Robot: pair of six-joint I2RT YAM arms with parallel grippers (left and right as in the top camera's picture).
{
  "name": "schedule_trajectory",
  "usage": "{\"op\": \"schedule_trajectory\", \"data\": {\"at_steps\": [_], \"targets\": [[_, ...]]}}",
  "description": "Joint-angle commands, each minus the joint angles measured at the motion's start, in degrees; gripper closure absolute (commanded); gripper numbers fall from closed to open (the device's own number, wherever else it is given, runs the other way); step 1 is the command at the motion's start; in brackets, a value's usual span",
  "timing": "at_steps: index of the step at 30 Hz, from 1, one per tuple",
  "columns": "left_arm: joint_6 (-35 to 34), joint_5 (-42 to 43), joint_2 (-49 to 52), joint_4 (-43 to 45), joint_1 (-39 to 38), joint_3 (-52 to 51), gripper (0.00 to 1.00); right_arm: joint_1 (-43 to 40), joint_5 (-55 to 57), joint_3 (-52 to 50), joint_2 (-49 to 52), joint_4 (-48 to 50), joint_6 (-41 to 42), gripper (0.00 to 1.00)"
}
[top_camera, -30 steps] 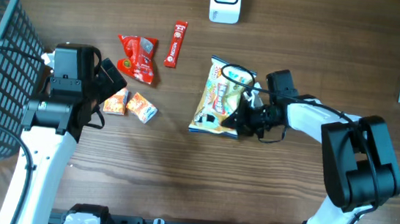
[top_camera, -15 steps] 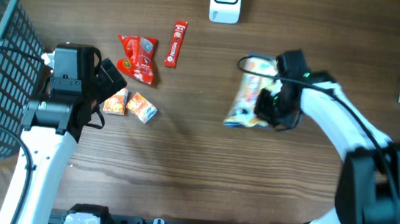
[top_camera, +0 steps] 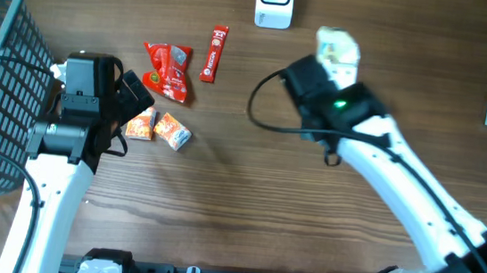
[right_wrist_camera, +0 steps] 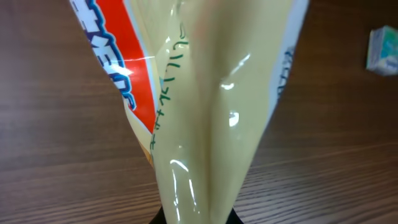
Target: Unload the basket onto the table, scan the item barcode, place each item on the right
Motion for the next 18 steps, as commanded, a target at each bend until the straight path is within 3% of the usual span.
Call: {"op": "schedule_trajectory", "data": {"at_steps": [1, 6, 12, 13, 14, 16, 18], "targets": [[0.87, -0.31, -0.04, 0.13, -0.09, 0.33, 0.0, 3.96, 10.86, 0.76, 5.86, -2.16, -0.55, 0.96], [0.87, -0.31, -0.04, 0.17, -0.09, 0.33, 0.0, 8.79, 14.21, 0.76, 16.28, -7.52, 1.73, 0.96], [0.87, -0.31, -0.04, 0.17, -0.09, 0.33, 0.0, 13.66, 14.12, 1.05, 21.53, -11.56, 4.07, 0.95], [0.87, -0.31, -0.04, 0.17, -0.09, 0.33, 0.0, 14.53, 13.42, 1.33, 21.53, -12.28, 4.48, 0.87], [0.87, -0.31, -0.04, 0.17, -0.09, 0.33, 0.0, 15.34, 12.09, 2.03, 21.46, -13.33, 4.46, 0.73], [0.85, -0.31, -0.04, 0.2, -0.09, 0.33, 0.0, 16.55, 8.72, 5.22, 21.42, -15.85, 4.55, 0.0], [0.85, -0.28, -0.04, 0.22, -0.09, 0.33, 0.0, 16.74, 4.17, 9.88, 21.16, -17.51, 4.48, 0.0]]}}
